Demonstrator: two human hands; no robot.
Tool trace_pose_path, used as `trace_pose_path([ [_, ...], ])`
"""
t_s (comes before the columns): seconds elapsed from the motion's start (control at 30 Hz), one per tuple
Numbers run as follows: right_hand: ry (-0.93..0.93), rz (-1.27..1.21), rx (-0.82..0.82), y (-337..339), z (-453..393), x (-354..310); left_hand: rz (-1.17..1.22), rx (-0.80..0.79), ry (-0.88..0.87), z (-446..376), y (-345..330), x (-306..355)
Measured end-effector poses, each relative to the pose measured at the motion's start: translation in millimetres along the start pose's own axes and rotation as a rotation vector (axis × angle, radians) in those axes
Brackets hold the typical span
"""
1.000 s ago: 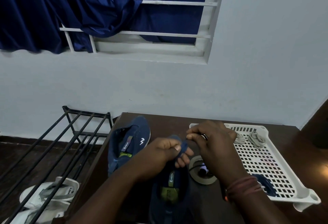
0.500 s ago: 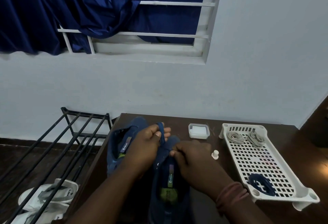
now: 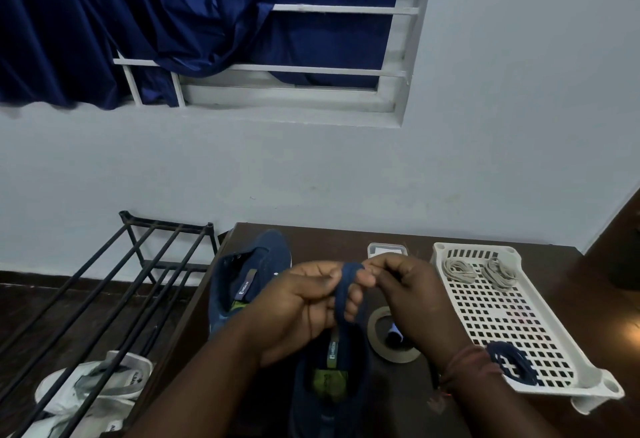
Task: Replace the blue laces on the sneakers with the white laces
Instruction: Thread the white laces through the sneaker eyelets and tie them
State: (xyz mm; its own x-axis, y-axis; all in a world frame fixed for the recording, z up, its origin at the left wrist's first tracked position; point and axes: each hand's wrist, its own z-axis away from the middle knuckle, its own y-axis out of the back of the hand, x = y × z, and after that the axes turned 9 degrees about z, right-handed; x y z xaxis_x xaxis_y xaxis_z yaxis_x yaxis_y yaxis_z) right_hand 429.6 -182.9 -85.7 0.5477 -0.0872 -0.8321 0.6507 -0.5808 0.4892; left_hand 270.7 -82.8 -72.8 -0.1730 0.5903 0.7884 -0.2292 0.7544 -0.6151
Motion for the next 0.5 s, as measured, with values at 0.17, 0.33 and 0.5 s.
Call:
trace_pose_path([
  [0.17,0.156,0.208,-0.198,-14.4,7.3,-6.0,0.331,0.23,-0.241,-5.1,3.2,13.1],
  [0.33,0.332,0.521,-0.226,-16.5,13.2,-7.0,-0.449,0.624,-0.2,-11.1,6.4,4.3],
  [0.5,0.415,0.556,-0.077,-1.3,5.8,-20.2,-0.929,0.438,-0.009,-4.2,7.1,-4.9],
])
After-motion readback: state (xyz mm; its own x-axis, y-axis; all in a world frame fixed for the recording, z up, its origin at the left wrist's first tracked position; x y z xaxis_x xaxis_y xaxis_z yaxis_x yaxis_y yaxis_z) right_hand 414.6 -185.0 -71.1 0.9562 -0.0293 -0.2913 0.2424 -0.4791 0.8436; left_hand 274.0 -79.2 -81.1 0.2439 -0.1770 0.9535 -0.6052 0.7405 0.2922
